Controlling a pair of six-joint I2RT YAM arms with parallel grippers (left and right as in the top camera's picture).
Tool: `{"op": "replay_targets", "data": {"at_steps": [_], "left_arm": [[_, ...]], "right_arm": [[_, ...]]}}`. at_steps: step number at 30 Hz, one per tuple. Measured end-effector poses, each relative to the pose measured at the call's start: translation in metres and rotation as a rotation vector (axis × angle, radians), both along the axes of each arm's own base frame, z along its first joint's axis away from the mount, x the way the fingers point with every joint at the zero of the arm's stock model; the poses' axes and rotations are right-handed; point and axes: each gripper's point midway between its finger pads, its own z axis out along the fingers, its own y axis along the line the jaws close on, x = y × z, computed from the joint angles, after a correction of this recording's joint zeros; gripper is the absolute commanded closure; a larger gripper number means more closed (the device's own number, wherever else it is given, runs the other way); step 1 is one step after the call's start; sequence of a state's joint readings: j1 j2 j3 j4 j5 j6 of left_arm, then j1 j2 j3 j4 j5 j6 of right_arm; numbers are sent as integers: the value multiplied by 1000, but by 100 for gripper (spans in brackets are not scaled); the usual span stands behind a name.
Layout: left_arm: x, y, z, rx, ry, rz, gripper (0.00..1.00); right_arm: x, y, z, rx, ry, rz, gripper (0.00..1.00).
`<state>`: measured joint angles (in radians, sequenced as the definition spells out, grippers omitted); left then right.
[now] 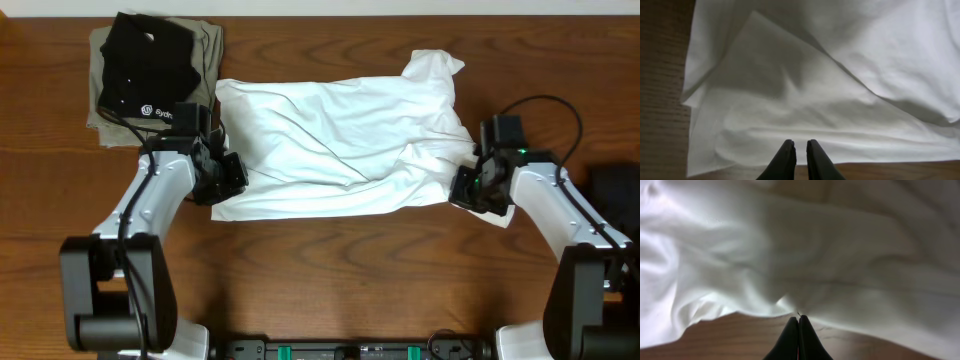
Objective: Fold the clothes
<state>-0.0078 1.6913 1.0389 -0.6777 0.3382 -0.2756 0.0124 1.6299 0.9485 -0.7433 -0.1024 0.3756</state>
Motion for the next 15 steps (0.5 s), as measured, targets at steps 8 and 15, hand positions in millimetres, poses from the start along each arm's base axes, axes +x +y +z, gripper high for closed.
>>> {"op": "replay_targets", "data": {"at_steps": [8,15], "left_arm": [[-10,0,-33,1,112,0,92],[-11,0,-37,2,120,0,92]], "right_arm": [[7,-10,-3,2,-35,-33,98],[-1,-16,-17,3,-31,-53,99]]}}
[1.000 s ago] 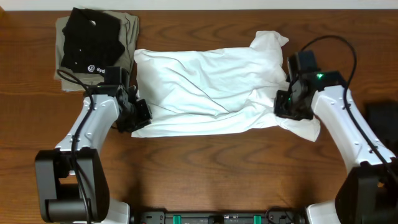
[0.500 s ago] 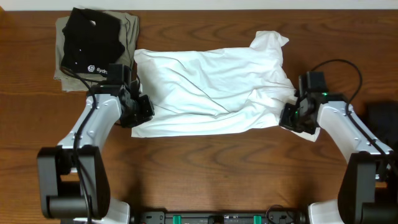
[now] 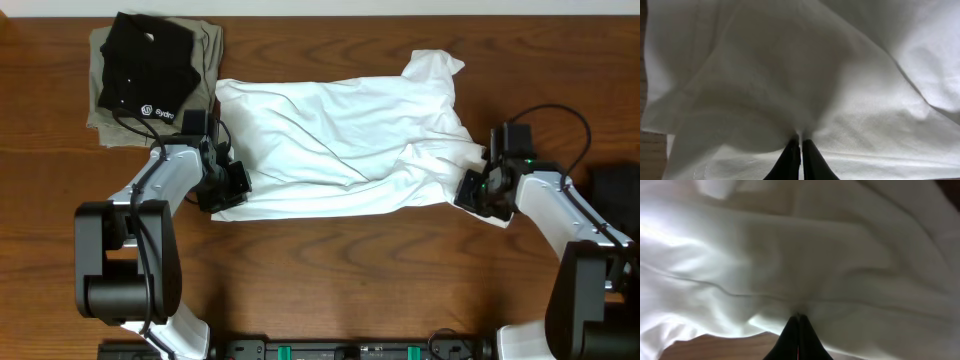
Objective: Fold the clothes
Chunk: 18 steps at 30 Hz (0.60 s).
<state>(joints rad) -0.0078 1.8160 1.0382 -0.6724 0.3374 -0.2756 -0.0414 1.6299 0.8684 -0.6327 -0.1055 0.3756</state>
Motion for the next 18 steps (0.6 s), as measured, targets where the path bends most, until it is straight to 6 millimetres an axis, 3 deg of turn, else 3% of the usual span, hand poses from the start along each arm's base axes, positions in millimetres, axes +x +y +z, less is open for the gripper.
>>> {"op": "replay_targets", "data": {"at_steps": [9,18], "left_arm": [[-2,2,-4,3,18,14,93],[-8,21,-6,37,59,79,93]], "right_arm": [[-6,-37,-4,0,11,-123,99],[-12,-53,-9,-4,12,-162,98]]}}
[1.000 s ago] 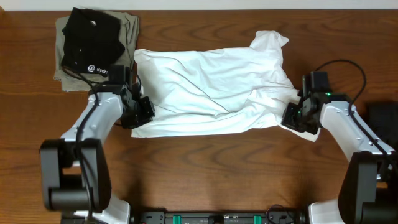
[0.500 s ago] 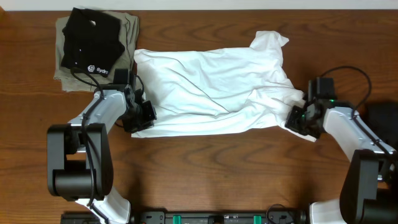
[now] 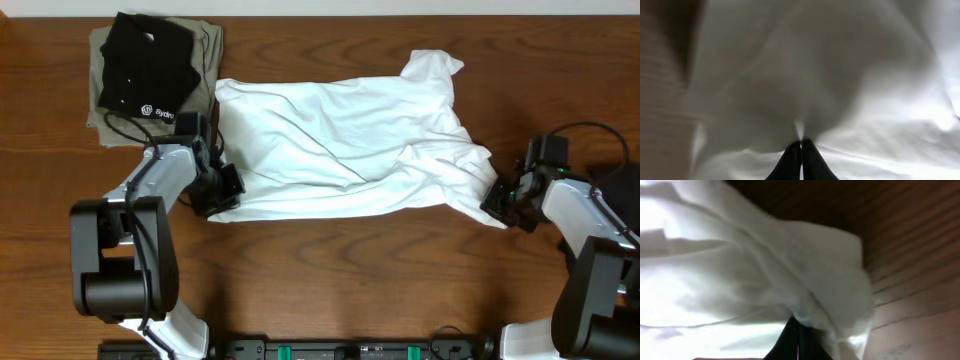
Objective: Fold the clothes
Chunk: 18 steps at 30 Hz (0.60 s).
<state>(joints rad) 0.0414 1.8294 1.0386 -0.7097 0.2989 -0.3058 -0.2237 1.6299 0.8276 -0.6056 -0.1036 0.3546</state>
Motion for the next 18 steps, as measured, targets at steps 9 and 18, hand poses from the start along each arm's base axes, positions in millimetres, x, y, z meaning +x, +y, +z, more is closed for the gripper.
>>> {"op": "replay_targets", "data": {"at_steps": [9,18], "left_arm": [[-1,19,-1,17,13,63,94],[-7,22,-1,32,37,63,94]], "right_arm": [[0,-26,0,-42,-13,-54,98],[2,-46,-6,-63,-19,-97,98]]}}
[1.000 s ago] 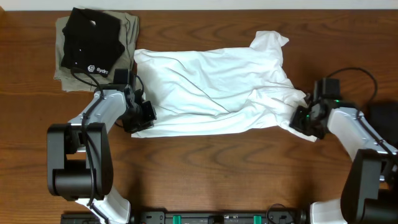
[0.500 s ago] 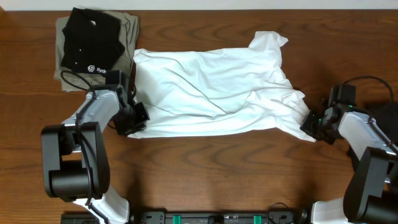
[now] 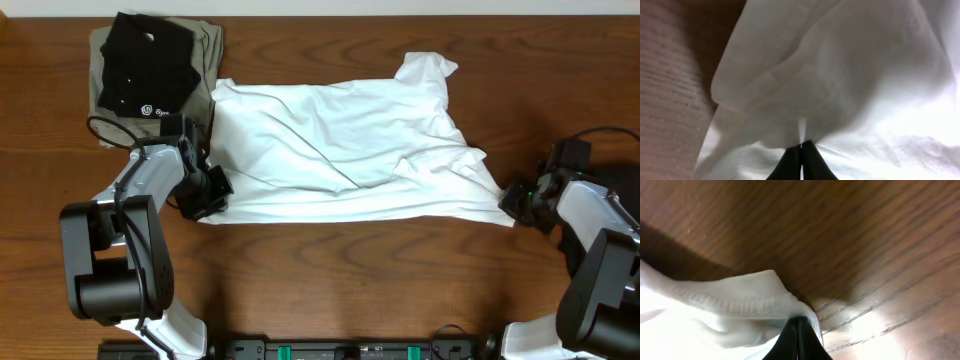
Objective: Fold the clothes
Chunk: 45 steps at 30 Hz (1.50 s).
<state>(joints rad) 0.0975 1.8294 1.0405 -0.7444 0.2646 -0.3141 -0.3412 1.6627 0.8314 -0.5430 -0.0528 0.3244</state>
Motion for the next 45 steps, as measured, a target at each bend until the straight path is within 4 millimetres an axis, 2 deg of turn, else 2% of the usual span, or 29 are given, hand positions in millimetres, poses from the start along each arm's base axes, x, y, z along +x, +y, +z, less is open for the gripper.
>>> {"op": "replay_targets", "data": {"at_steps": [14,21,24,26,27,28,30,32,36,38,42,45], "left_arm": [[-10,3,0,17,43,2,94],[-18,7,3,36,68,2,94],[-18,9,14,51,44,3,94],[-14,11,30,62,-12,3,84],[-11,11,39,66,-48,2,76],[-8,12,50,72,-89,10,71],[-4,12,64,77,-144,10,66],[0,12,73,81,-184,11,56],[4,13,75,84,-206,12,30],[6,13,75,84,-213,13,21],[8,14,76,85,-223,14,19],[9,14,76,86,-227,14,18]], "right_arm": [[-11,-41,7,-52,66,-108,99],[0,-42,24,-29,51,-104,99],[6,-39,35,-2,43,-96,99],[14,-37,47,26,24,-78,94],[19,-35,52,39,7,-67,87],[27,-31,59,65,-22,-39,78],[42,-22,72,117,-83,19,54],[56,-11,84,163,-145,81,43],[80,16,103,225,-242,201,34],[90,33,111,239,-276,266,31],[107,62,123,222,-312,370,32],[127,72,132,189,-323,413,33]]}}
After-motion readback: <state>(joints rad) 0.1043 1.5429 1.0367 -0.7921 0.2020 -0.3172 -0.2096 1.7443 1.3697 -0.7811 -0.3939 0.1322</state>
